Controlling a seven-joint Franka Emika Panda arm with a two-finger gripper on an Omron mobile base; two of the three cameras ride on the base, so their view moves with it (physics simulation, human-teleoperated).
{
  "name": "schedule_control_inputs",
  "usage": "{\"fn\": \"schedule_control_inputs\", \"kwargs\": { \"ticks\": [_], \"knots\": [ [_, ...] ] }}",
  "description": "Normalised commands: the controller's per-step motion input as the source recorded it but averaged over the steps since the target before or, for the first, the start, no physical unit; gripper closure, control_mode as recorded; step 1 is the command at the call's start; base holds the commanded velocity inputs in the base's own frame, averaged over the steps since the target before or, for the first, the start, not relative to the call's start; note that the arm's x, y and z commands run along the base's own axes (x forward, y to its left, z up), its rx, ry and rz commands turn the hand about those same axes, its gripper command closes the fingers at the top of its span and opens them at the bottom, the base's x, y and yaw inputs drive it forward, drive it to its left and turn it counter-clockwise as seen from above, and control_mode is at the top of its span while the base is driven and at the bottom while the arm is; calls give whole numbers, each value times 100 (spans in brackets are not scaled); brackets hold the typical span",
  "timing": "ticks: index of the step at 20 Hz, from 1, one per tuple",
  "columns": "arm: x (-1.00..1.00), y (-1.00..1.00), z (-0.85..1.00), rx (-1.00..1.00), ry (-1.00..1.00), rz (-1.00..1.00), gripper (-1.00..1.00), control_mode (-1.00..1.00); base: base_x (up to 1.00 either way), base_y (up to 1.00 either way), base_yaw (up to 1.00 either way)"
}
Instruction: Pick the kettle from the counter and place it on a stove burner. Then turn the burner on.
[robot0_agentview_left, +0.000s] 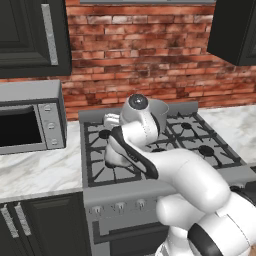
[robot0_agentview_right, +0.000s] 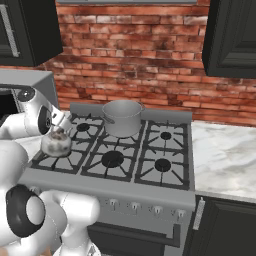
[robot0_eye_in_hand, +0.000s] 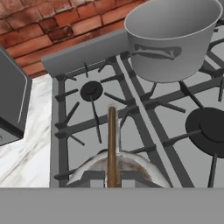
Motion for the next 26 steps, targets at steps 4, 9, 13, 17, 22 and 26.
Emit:
{"fn": "schedule_control_inputs", "kwargs": {
  "ticks": [4,9,13,17,22,26],
  "knots": [
    [30,1,0,0,0,-5,100,-100,0,0,0],
    [22,7,0,0,0,-4,100,-100,0,0,0],
    [16,17,0,0,0,-4,100,-100,0,0,0],
    [16,14,-2,0,0,-3,100,-100,0,0,0],
    [9,0,-9,0,0,0,100,-100,0,0,0],
    [6,0,-10,0,-2,0,100,-100,0,0,0]
  ]
}}
